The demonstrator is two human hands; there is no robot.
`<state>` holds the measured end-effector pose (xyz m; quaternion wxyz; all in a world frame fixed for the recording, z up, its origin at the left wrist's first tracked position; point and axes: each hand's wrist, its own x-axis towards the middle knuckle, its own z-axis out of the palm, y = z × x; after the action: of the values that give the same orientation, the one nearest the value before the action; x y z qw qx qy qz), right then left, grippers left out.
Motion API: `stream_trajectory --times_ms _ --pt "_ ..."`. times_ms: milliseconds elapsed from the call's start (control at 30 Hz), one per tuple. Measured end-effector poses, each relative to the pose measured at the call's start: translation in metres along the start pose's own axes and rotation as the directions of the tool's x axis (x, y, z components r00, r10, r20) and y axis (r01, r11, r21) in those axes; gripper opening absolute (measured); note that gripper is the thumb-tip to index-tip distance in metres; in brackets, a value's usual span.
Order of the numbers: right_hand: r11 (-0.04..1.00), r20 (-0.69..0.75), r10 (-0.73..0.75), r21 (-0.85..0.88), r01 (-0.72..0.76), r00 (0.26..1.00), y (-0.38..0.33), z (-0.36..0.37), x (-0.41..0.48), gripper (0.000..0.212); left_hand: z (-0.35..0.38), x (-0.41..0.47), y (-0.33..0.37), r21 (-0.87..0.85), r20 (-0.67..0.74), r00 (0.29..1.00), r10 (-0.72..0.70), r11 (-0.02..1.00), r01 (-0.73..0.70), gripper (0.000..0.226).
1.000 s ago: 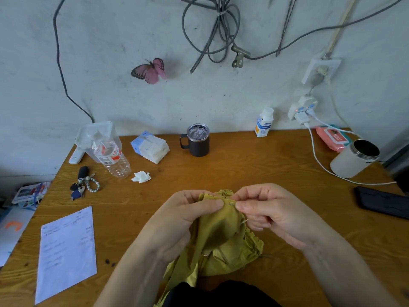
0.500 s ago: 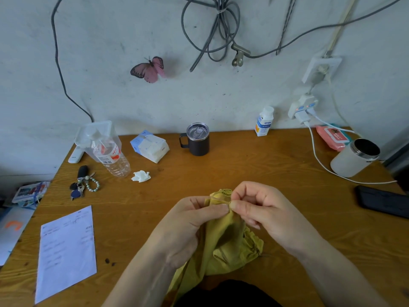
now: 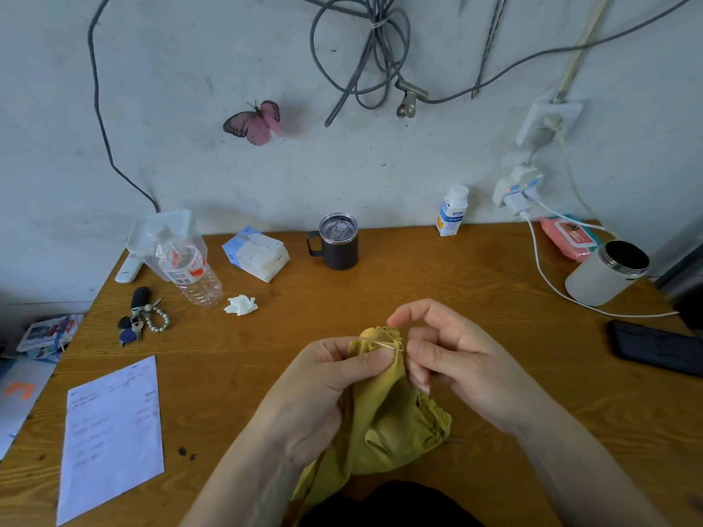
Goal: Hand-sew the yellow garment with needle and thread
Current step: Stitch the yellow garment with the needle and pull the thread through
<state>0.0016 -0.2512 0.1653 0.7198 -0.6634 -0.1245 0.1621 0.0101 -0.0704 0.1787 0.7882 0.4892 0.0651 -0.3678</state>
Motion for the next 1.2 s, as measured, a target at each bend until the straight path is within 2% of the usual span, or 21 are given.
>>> stream_trajectory --times_ms 100,200,267,333,467,567,700,800,867,1000,1100,1200 --pt "0.999 -0.019 -0.026 -0.027 0.026 0.999 0.0 0.003 0.001 0.015 0.002 -0.001 0.0 0.025 -0.009 1.0 0.0 1.0 0.0 0.016" --pt "0.971 -0.11 -0.101 -0.228 0.074 0.989 -0.001 0.007 0.002 0.013 0.003 -0.001 0.002 0.061 -0.064 0.998 0.028 0.998 -0.024 0.013" --pt "0.885 -0.191 -0.242 -0.446 0.136 0.951 -0.003 0.009 0.002 0.013 0.003 -0.002 0.002 0.105 -0.121 0.992 0.04 0.994 -0.028 0.013" --pt "0.759 -0.185 -0.39 -0.62 0.201 0.902 -0.005 0.012 0.003 0.015 0.003 -0.002 0.002 0.128 -0.15 0.988 0.046 0.991 -0.027 0.014" --pt "0.601 -0.127 -0.505 -0.761 0.243 0.854 -0.004 0.019 0.006 0.018 0.006 -0.001 0.002 0.145 -0.145 0.987 0.065 0.988 -0.044 0.011" --pt "0.556 -0.134 -0.593 -0.781 0.283 0.794 0.002 0.026 0.008 0.02 0.005 0.001 0.002 0.154 -0.154 0.986 0.063 0.987 -0.039 0.014" --pt "0.582 -0.192 -0.628 -0.759 0.292 0.754 0.009 0.028 0.011 0.021 0.002 0.003 0.0 0.181 -0.183 0.979 0.085 0.982 -0.052 0.022" --pt "0.492 -0.16 -0.653 -0.832 0.254 0.74 0.015 0.031 0.013 0.021 0.001 0.003 -0.002 0.23 -0.209 0.974 0.087 0.972 -0.037 0.028" --pt "0.425 -0.153 -0.699 -0.874 0.234 0.699 0.023 0.036 0.014 0.022 0.002 0.005 -0.003 0.293 -0.25 0.964 0.091 0.956 -0.014 0.024" --pt "0.39 -0.184 -0.772 -0.893 0.224 0.609 0.034 0.04 0.018 0.023 0.007 0.01 -0.004 0.385 -0.321 0.936 0.145 0.923 -0.011 0.02" --pt "0.425 -0.209 -0.776 -0.871 0.248 0.594 0.038 0.04 0.02 0.022 0.009 0.01 -0.004 0.403 -0.33 0.929 0.167 0.915 -0.021 0.021" --pt "0.564 -0.311 -0.717 -0.785 0.257 0.623 0.036 0.041 0.022 0.019 0.008 0.011 -0.005 0.361 -0.326 0.926 0.191 0.93 -0.065 0.023"
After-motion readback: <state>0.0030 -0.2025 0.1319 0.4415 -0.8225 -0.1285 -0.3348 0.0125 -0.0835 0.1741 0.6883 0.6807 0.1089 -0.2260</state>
